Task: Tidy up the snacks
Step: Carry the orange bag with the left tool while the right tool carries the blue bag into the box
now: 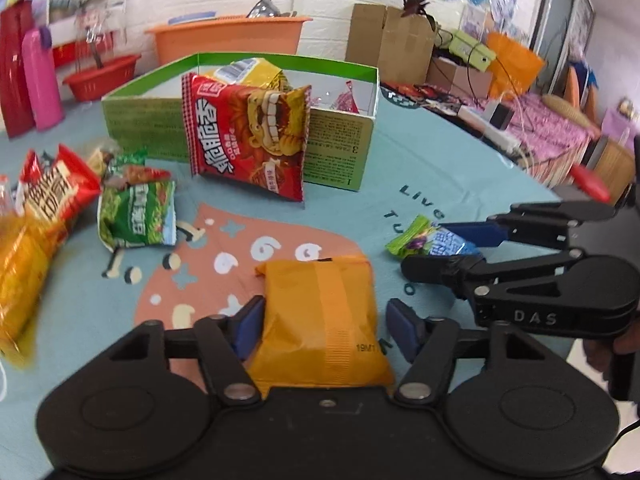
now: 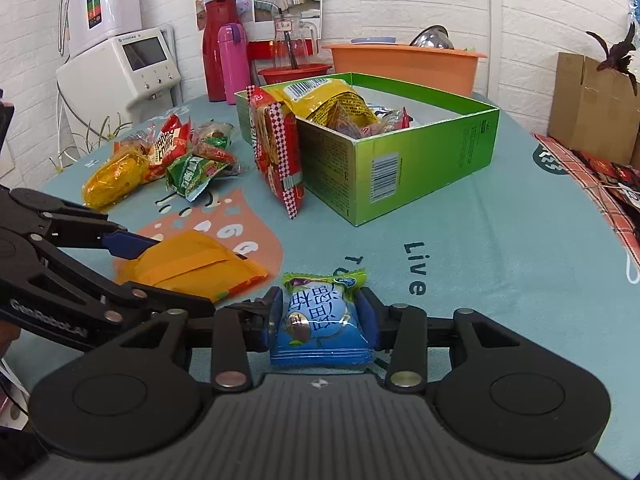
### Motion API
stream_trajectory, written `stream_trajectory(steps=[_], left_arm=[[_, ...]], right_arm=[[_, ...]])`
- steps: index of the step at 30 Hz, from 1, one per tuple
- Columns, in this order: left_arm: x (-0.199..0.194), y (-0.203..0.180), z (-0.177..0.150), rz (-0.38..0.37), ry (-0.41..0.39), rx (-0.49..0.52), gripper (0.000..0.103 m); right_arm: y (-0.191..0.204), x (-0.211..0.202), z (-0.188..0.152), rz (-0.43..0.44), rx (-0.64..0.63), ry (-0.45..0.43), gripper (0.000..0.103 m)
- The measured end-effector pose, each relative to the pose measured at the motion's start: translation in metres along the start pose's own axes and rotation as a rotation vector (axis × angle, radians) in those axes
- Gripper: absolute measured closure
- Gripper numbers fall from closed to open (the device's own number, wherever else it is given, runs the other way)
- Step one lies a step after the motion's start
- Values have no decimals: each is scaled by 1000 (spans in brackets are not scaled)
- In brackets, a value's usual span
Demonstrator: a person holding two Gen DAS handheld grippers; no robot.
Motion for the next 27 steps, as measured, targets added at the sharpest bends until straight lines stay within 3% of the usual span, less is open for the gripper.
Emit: stream_trajectory(steps=[4, 8, 12, 15, 18, 23, 27], left_arm=[[3, 1, 1, -3, -5, 3, 20], [3, 0, 1, 45, -25, 44, 26], [-1, 5, 4, 7, -27, 10, 30], [-16, 13, 11, -26, -61, -19, 32], [-43, 22, 29, -58, -131, -38, 32], [-82, 41, 77, -33, -265, -56, 31], [-86, 63, 115, 0, -319, -91, 31]], right_arm=[[-1, 0, 1, 3, 8, -2, 31], [0, 2, 1, -19, -15, -11, 37], [2, 0, 5, -15, -16, -12, 41], [2, -14, 16, 10, -7, -63, 42], [5, -32, 34, 25, -17, -132, 42], [4, -51, 74, 15, -47, -241, 42], [-3, -48, 104, -17, -48, -298, 42]])
Point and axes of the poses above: each gripper's, at about its wrist camera, not at the fingertips, and x roughly the way its jaws point, y to its left, z to its top, the point moved 7 cm from there along x, roughly the way its jaws point, and after that the axes turned 11 degrees about y, right-handed, at the moved point
